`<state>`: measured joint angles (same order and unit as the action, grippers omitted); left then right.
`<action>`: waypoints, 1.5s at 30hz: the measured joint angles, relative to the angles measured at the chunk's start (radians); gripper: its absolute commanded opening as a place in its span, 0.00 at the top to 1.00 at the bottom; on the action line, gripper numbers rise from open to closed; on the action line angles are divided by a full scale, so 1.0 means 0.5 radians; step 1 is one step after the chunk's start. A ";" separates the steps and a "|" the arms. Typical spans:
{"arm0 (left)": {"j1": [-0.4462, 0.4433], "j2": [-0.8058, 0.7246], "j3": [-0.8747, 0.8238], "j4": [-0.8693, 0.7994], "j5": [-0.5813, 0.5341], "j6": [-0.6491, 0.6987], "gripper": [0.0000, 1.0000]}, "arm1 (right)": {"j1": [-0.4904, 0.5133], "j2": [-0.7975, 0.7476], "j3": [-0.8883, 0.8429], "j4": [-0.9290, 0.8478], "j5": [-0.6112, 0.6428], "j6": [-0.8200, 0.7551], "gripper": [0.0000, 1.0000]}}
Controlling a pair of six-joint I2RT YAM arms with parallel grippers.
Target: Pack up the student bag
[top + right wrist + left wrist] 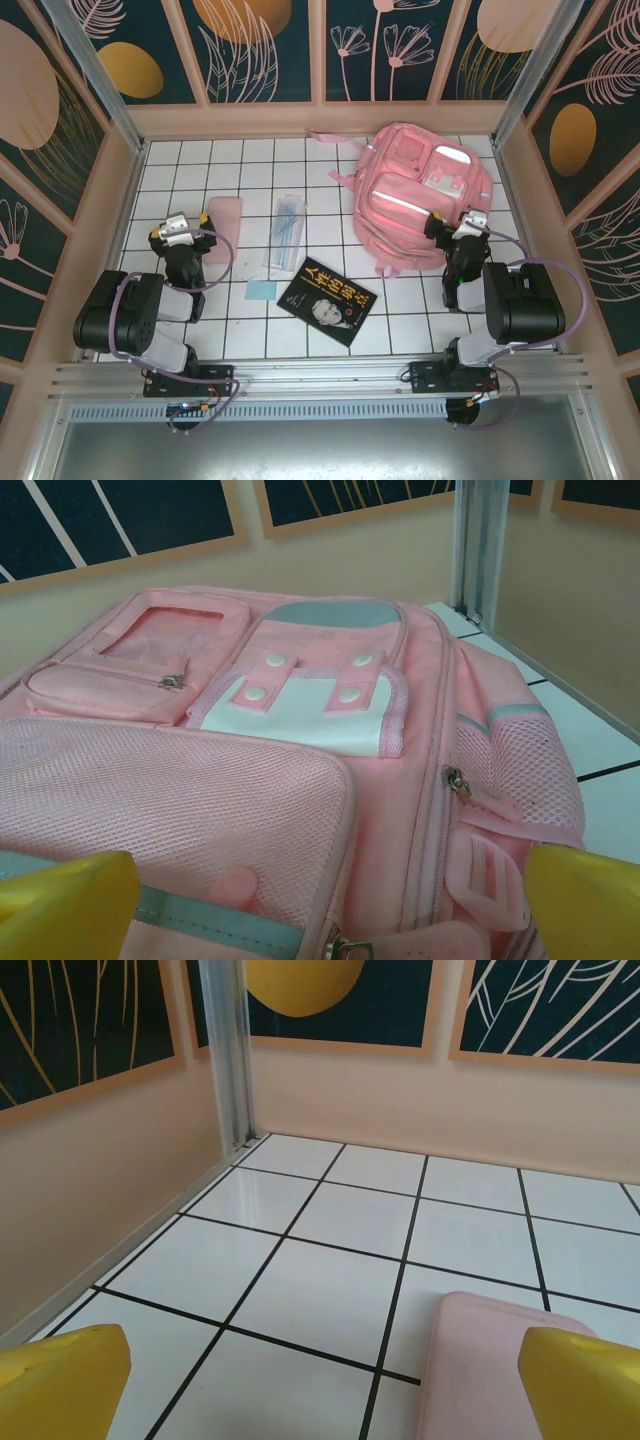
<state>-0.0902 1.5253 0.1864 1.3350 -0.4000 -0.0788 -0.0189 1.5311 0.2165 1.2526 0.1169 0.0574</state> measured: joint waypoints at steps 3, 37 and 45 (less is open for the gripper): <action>0.000 0.000 0.000 0.001 0.000 0.000 0.01 | 0.000 -0.001 0.000 0.000 -0.014 0.000 0.01; 0.022 -0.425 0.253 -0.630 0.068 -0.051 0.01 | 0.087 -0.291 0.101 -0.427 0.146 0.003 0.01; 0.024 -0.445 0.912 -1.223 0.372 -0.580 0.01 | -0.001 -0.456 0.868 -1.492 0.408 0.372 0.01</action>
<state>-0.0784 1.3029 0.6426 0.7235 -0.2142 -0.3687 -0.0193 1.3029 0.6506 0.5064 0.3210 0.2436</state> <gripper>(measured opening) 0.989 0.990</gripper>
